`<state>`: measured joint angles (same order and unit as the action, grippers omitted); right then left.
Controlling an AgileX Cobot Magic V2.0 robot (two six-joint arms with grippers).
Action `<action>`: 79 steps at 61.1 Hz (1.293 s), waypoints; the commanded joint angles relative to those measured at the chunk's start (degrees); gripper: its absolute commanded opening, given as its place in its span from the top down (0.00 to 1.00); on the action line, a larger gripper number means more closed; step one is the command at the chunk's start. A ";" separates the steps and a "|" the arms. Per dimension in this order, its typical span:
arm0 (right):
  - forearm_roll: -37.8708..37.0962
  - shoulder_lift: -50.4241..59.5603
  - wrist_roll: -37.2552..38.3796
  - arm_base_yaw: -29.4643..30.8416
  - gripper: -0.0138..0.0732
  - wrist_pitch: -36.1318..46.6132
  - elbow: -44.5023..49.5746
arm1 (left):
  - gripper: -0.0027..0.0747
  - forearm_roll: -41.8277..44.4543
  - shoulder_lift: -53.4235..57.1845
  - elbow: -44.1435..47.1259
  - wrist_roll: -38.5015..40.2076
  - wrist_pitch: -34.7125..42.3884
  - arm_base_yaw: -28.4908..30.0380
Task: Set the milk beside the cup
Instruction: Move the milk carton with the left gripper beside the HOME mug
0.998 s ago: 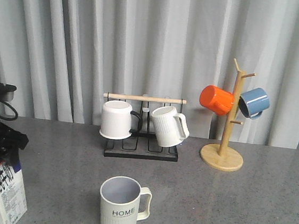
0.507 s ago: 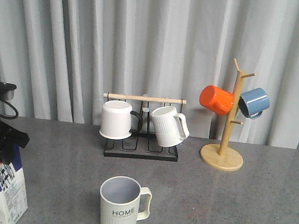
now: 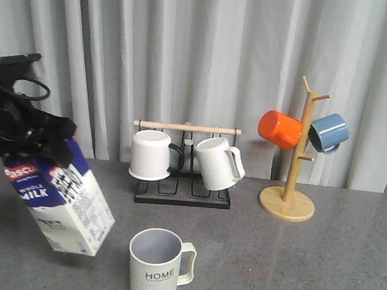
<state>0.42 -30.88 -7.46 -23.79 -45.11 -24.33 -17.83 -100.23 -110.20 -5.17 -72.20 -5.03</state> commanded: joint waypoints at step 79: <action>-0.42 -0.05 0.99 0.26 0.85 2.67 -1.55 | 0.36 6.11 -4.26 -1.80 3.53 0.68 -12.25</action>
<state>0.47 -30.88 -6.58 -23.79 -45.22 -24.33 -9.43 -107.90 -110.33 -2.19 -72.16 -16.96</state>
